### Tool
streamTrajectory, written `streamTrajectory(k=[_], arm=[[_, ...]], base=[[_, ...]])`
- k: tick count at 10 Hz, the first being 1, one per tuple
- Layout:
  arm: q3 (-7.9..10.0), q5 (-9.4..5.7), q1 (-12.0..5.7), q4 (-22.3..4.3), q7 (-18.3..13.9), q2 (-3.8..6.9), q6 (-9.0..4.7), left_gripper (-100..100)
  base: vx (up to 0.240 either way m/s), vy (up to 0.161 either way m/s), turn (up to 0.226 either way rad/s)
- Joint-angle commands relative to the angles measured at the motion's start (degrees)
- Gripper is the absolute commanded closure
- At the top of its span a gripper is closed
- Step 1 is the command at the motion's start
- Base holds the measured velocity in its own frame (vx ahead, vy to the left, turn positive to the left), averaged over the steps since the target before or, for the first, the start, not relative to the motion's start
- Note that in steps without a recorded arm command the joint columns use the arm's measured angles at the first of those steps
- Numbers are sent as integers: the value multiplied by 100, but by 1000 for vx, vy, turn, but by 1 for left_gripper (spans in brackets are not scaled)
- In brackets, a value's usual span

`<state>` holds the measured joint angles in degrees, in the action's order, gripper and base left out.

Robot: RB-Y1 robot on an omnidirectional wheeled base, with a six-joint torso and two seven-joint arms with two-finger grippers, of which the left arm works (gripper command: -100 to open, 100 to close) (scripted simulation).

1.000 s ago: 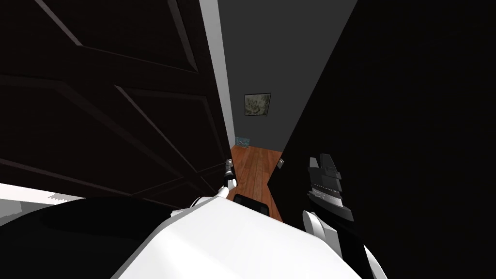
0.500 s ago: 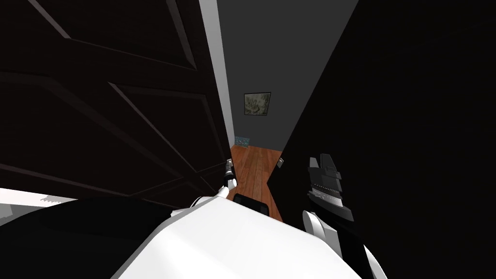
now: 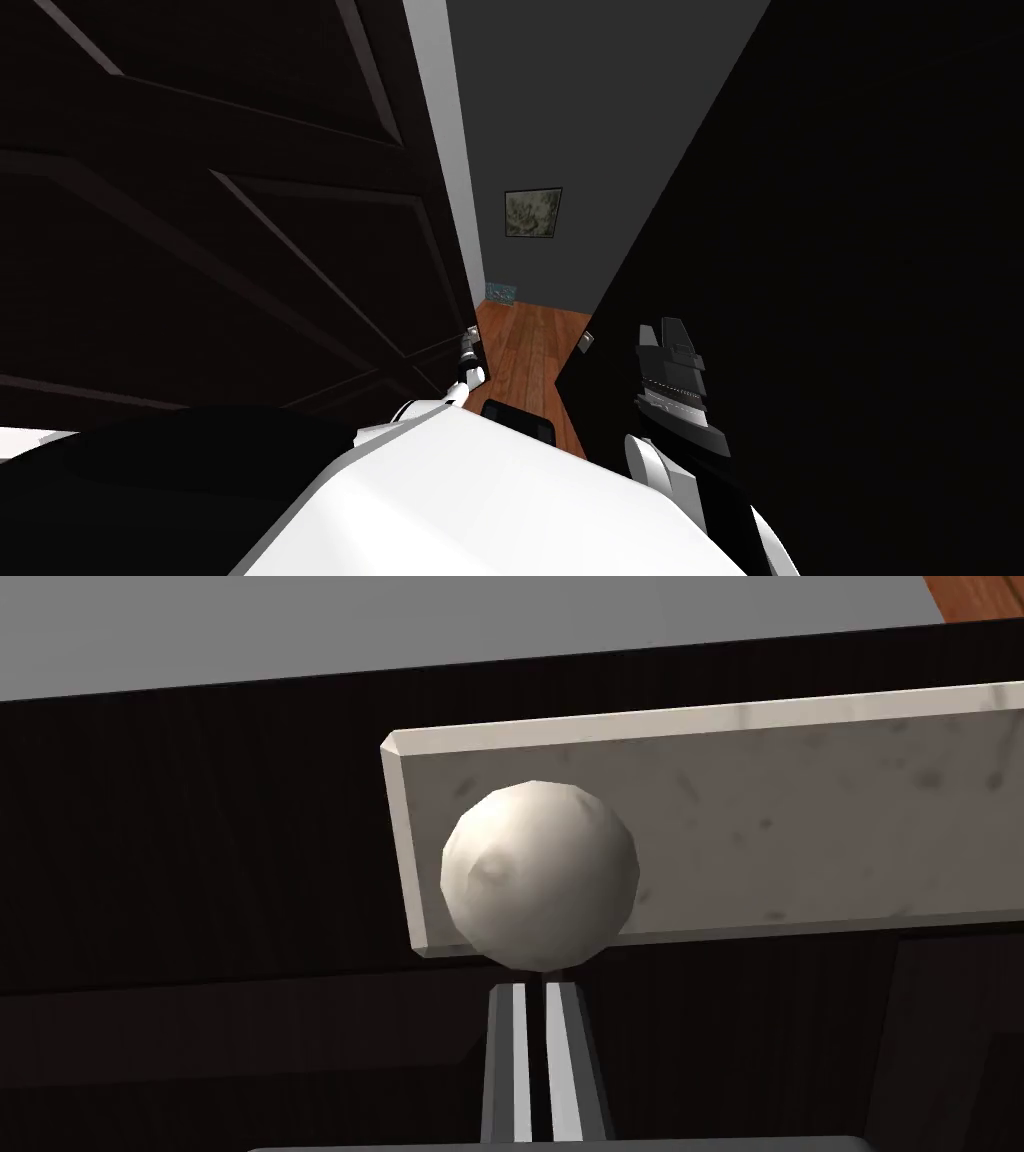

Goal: Push the door open

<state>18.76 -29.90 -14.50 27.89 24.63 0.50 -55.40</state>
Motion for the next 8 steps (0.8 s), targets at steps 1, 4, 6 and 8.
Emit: streamTrajectory(k=[1,4,6,8], arm=[[-154,-13,13,23,-14,66,22,-100],[-472,-39,40,70,-44,141,68,-100],[-702,-59,59,104,-66,157,102,-100],[-888,-74,75,131,-83,151,129,-100]], base=[[53,45,326],[-58,-27,225],[-35,-33,305],[-15,-30,129]])
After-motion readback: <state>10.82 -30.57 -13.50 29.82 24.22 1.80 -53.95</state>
